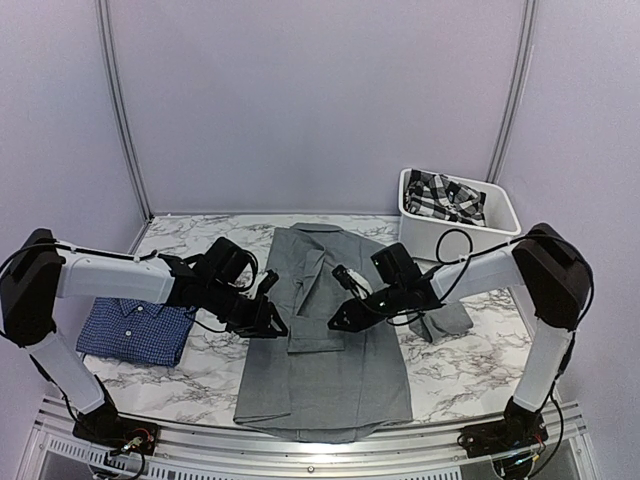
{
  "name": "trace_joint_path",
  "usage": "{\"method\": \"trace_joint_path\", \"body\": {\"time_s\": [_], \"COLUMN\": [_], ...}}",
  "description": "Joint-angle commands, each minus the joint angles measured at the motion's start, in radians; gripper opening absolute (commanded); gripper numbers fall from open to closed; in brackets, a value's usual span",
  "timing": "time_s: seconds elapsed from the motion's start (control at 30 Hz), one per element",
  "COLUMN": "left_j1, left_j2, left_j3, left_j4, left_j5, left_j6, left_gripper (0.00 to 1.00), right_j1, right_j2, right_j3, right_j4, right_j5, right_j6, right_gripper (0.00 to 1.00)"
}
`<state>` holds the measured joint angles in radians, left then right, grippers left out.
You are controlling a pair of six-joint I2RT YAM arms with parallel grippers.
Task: Fold and stack the long sleeve shirts
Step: Pick up the sleeve from the center of the board.
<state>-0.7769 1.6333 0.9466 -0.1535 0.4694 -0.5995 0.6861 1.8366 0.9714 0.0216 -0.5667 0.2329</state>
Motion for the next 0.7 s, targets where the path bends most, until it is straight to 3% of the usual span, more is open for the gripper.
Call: {"method": "trace_joint_path", "body": {"time_s": [0.0,0.23,0.37,0.67], "left_j1": [0.004,0.002,0.002,0.002], "left_j2": [-0.04,-0.04,-0.04,-0.03], "left_j3": [-0.006,-0.009,-0.01,-0.003], "left_j4": [-0.029,-0.029,-0.029,-0.03], "left_j5": [-0.01,-0.012,-0.009,-0.009], "left_j6": [-0.009,-0.015,-0.014,-0.013], "left_gripper": [0.34,0.35,0.35,0.35], "right_j1": [-0.006,-0.008,-0.026,-0.036], "right_j2": [0.058,0.054,0.026,0.065], "right_j3": [0.047,0.02,0.006,0.057], "right_j4": [0.037,0.047,0.038,0.029], "right_j5": [-0.077,-0.022,0.036,0.056], "right_j6": [0.033,0.05,0.044,0.056], "right_gripper": [0.38,0.37,0.43,0.46]}}
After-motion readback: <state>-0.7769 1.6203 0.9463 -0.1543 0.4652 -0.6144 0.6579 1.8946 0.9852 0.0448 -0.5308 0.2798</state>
